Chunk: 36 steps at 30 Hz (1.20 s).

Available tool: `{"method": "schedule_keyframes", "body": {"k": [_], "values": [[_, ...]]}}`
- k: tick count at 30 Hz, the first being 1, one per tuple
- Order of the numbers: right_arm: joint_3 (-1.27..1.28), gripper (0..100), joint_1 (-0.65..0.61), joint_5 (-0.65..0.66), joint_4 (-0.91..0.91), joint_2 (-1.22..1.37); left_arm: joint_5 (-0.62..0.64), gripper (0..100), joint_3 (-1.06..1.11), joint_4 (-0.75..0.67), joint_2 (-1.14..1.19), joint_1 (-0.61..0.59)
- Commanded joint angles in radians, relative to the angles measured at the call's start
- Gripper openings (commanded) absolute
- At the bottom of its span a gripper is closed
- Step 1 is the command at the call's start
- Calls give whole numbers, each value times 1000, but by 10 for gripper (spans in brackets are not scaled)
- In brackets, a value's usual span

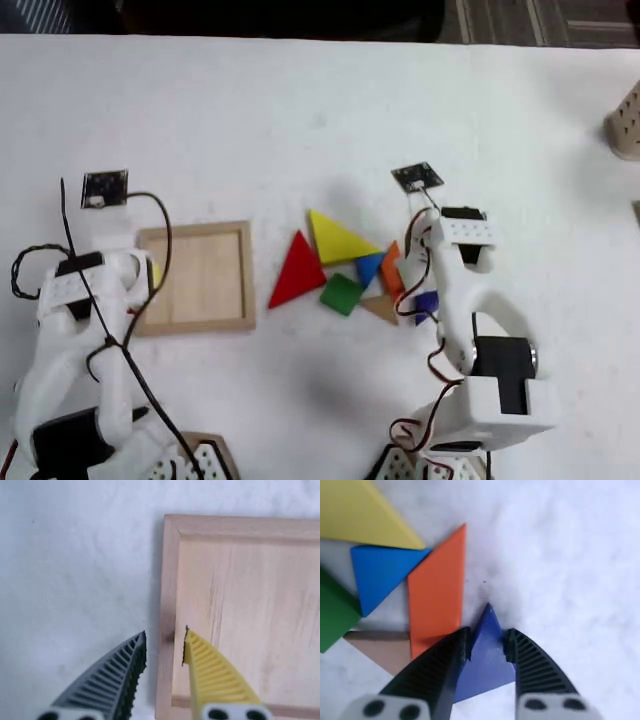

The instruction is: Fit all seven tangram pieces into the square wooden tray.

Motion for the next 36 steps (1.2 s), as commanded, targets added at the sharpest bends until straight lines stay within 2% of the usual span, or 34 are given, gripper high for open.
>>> {"method": "schedule_keyframes", "body": {"k": [1,8,14,22,26,30,36], "values": [[-11,70,-5,8,13,5,-8,151,-5,-29,-41,12],[-18,77,-7,8,28,-8,-8,151,-5,-29,-41,12],[-2,252,-7,6,150,-137,-8,151,-6,-29,-41,12],[233,212,-7,-5,36,-303,-8,151,-6,-29,-41,12],[259,213,-13,-86,-27,-303,-8,151,-5,-29,-41,12],[264,215,-13,-114,-58,-303,-8,151,-5,-29,-42,12],[233,318,-8,-114,-35,-223,-8,151,-5,-29,-42,10]]}}
